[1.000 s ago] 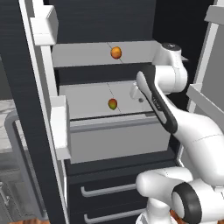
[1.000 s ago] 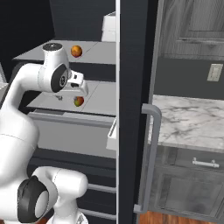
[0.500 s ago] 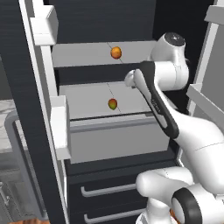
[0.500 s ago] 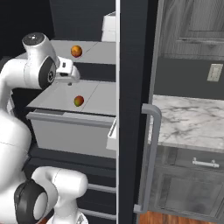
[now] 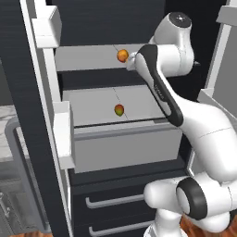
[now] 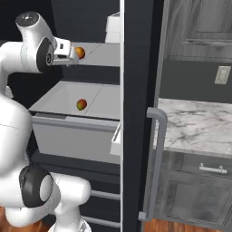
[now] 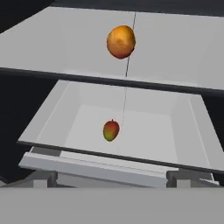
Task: Place the cold items (peach and mango) from the fridge in one tupperware on the dining counter. Place the warm items (hot dog and kebab skewer) in the stove area in another tupperware.
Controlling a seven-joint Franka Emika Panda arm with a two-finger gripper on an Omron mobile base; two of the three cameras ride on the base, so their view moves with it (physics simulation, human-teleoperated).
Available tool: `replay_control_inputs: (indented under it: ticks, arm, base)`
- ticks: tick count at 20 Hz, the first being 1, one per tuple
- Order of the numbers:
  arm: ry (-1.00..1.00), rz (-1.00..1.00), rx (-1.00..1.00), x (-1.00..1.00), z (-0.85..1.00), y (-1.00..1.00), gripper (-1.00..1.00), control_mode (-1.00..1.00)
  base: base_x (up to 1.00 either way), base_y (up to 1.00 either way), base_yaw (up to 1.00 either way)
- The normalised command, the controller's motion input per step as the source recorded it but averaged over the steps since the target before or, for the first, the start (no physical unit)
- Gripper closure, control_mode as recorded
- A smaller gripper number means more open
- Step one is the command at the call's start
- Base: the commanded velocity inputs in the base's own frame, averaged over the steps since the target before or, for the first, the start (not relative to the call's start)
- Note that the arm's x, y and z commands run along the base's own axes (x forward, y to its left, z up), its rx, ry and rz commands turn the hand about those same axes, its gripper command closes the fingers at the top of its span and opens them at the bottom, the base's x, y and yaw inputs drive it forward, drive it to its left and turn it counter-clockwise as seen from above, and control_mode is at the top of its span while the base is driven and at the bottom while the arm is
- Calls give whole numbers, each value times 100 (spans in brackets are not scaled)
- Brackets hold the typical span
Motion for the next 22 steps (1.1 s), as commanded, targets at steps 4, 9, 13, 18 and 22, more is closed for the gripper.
replay_control_inputs:
  ticks: [4, 9, 13, 18, 22]
  arm:
    - [-6, 0, 0, 57, 25, 22, -100, -100]
    - [-5, 0, 0, 65, 0, 10, -100, -100]
    - [-4, -1, 0, 76, -15, 0, -100, -100]
    - [-5, -3, 0, 69, -24, 1, -100, -100]
    - [-2, -6, 0, 72, -13, 1, -100, -100]
  base:
    - [0, 0, 0]
    - [0, 0, 0]
    - [0, 0, 0]
    - [0, 0, 0]
    - [0, 0, 0]
